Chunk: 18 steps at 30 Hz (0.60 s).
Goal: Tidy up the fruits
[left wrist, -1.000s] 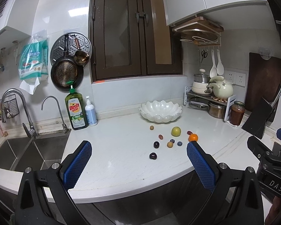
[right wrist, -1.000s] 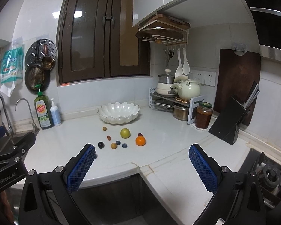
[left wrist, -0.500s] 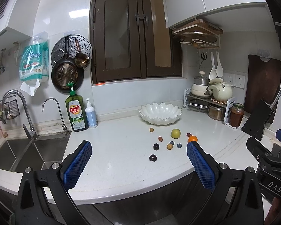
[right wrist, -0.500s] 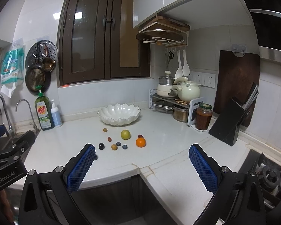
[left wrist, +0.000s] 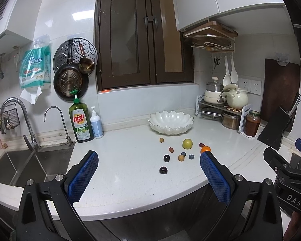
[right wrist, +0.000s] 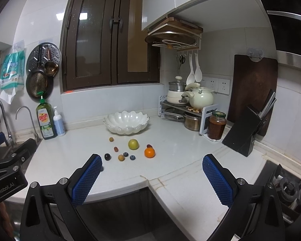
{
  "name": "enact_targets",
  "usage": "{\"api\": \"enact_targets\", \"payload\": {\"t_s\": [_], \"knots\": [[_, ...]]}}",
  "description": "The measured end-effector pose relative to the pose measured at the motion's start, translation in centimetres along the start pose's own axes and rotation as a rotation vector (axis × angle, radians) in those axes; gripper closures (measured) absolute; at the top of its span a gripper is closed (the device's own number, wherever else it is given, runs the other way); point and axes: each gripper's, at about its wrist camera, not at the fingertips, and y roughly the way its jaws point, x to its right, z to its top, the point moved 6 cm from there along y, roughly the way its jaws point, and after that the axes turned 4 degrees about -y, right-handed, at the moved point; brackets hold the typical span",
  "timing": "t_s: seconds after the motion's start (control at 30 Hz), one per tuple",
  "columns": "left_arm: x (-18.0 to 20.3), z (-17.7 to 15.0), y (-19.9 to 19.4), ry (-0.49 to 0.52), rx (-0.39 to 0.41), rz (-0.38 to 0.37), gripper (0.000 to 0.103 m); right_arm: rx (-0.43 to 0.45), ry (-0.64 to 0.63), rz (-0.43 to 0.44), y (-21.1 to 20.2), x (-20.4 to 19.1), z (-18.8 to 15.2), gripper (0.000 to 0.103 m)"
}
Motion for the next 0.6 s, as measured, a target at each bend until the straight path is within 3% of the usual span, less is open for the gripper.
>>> {"api": "enact_targets", "payload": {"t_s": [0.6], "knots": [[0.3,-0.3,2.0,-0.01,-0.043,-0.02,0.0,-0.027,-0.006,0.005,1.5,-0.3,-0.2,0.001]]}}
